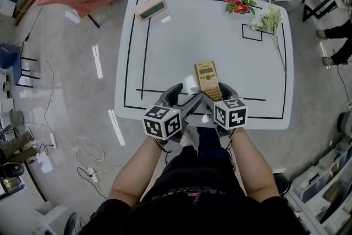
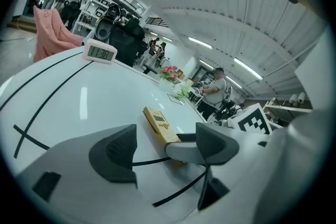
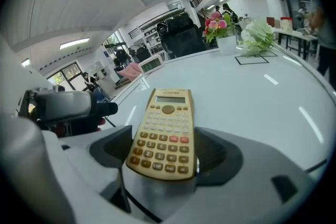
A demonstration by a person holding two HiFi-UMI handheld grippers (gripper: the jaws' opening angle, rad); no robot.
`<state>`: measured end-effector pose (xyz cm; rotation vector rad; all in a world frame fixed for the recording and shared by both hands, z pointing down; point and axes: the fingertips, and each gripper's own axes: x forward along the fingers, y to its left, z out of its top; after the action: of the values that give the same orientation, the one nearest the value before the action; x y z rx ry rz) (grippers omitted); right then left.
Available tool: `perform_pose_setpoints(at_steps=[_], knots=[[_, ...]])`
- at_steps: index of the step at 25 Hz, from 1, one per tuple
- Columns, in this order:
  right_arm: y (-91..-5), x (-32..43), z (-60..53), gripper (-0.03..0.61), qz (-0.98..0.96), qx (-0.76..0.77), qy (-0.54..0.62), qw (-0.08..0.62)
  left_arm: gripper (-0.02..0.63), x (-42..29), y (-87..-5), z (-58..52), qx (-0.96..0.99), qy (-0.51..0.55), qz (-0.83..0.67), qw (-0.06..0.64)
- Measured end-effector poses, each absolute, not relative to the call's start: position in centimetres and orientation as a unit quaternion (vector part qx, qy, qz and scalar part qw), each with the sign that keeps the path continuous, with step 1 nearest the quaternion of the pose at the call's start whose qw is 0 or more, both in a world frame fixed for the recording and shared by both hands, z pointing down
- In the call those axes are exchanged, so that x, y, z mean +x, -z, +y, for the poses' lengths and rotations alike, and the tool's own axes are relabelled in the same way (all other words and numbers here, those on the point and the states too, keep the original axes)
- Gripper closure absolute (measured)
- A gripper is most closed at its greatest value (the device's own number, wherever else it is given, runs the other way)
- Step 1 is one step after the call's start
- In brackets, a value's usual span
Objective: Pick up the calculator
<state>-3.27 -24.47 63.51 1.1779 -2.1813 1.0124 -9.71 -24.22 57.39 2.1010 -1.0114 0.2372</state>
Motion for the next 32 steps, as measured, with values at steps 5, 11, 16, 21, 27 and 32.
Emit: perform_pose_setpoints(at_steps=[5,11,16,21,27,32], knots=[[-63.3,-3.0,-24.6,0.207,-0.794,0.412,-0.397,0.205,0.267,-8.4,-58.7,-25.4,0.813,-0.087,-0.383,0.431],[-62.8,-2.9,-24.6,0.207,-0.798,0.392,-0.420,0.182,0.288,-6.5,-60.2,-26.5,0.803,-0.095,-0.360,0.466],[-62.7,-2.8,-24.8,0.206,-0.800,0.378,-0.433,0.172,0.322,-5.3,-61.0,-27.5,0.794,-0.101,-0.352,0.485],[-62.6,-2.8,-24.7,0.206,-0.801,0.369,-0.438,0.171,0.336,-4.5,-61.9,-28.2,0.784,-0.107,-0.343,0.506],[-62.5,-2.7,-24.8,0.206,-0.803,0.359,-0.445,0.165,0.438,-3.5,-62.5,-28.8,0.778,-0.115,-0.333,0.520],[-62.5,-2.7,-24.8,0.206,-0.803,0.354,-0.451,0.160,0.478,-3.2,-62.6,-28.9,0.766,-0.097,-0.329,0.544]])
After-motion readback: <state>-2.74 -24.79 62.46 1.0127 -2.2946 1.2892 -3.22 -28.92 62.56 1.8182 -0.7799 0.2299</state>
